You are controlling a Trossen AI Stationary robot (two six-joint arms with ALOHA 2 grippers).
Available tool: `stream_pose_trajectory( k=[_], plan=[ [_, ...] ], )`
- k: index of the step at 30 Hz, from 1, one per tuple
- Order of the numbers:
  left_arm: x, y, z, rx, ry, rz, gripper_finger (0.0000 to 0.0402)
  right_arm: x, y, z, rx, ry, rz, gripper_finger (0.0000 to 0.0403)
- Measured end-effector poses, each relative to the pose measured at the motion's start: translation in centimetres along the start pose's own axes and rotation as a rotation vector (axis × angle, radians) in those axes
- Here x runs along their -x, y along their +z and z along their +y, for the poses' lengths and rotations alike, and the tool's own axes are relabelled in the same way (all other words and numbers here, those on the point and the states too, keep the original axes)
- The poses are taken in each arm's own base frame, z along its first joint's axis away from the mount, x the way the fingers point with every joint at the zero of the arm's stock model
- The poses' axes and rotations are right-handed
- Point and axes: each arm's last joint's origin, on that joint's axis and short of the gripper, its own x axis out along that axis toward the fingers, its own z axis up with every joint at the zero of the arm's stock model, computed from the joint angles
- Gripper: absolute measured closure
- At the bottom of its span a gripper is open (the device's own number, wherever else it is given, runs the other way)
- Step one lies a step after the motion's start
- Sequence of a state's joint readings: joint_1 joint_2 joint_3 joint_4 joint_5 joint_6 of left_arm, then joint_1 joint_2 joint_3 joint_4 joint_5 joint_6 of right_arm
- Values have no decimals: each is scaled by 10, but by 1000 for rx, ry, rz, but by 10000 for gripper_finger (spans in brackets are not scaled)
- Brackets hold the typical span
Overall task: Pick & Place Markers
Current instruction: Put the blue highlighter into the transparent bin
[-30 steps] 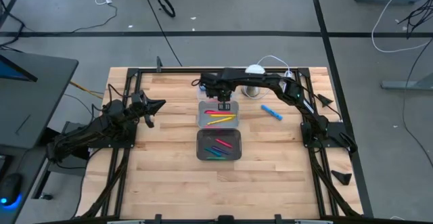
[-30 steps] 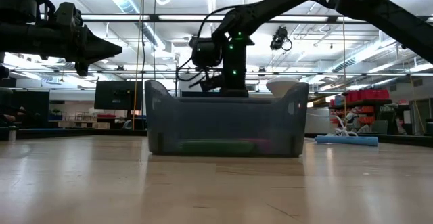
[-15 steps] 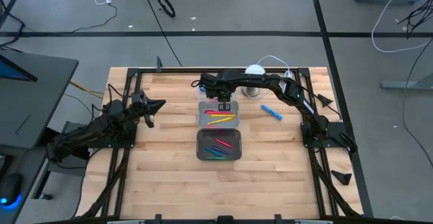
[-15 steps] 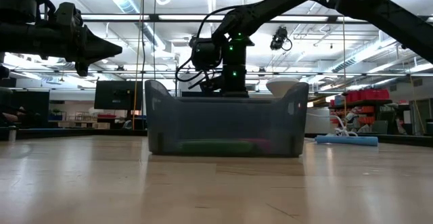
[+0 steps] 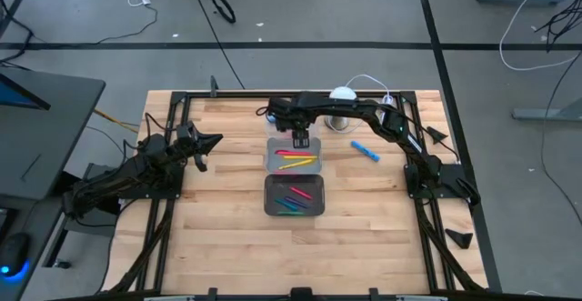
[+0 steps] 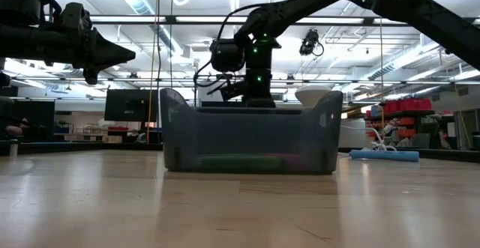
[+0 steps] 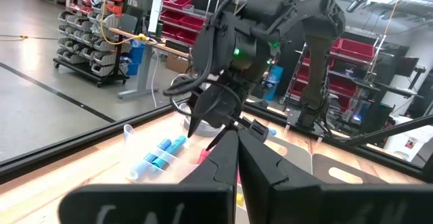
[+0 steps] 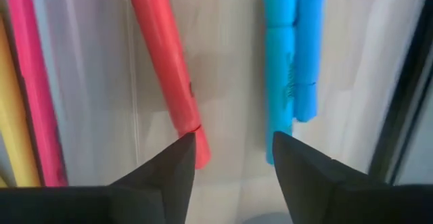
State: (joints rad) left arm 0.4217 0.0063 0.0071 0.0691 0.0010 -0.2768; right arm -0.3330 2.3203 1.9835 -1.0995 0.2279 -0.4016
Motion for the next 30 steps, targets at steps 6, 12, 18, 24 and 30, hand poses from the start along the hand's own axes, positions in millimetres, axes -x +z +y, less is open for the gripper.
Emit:
stream_pose_trajectory(
  k=[6,12,18,24,30],
  plan=[
    [0,0,0,-1,0,-1,388,17,4,-13,-53,-19,-42,202],
    [0,0,0,0,0,0,388,42,3,-19,-151,-13,-32,202],
    [0,0,0,-1,0,0,387,58,-2,-18,-349,56,4,201],
    [0,0,0,0,0,-1,388,65,-5,-10,-575,174,34,201],
    [0,0,0,0,0,0,387,72,-4,-4,-740,237,42,201]
  ],
)
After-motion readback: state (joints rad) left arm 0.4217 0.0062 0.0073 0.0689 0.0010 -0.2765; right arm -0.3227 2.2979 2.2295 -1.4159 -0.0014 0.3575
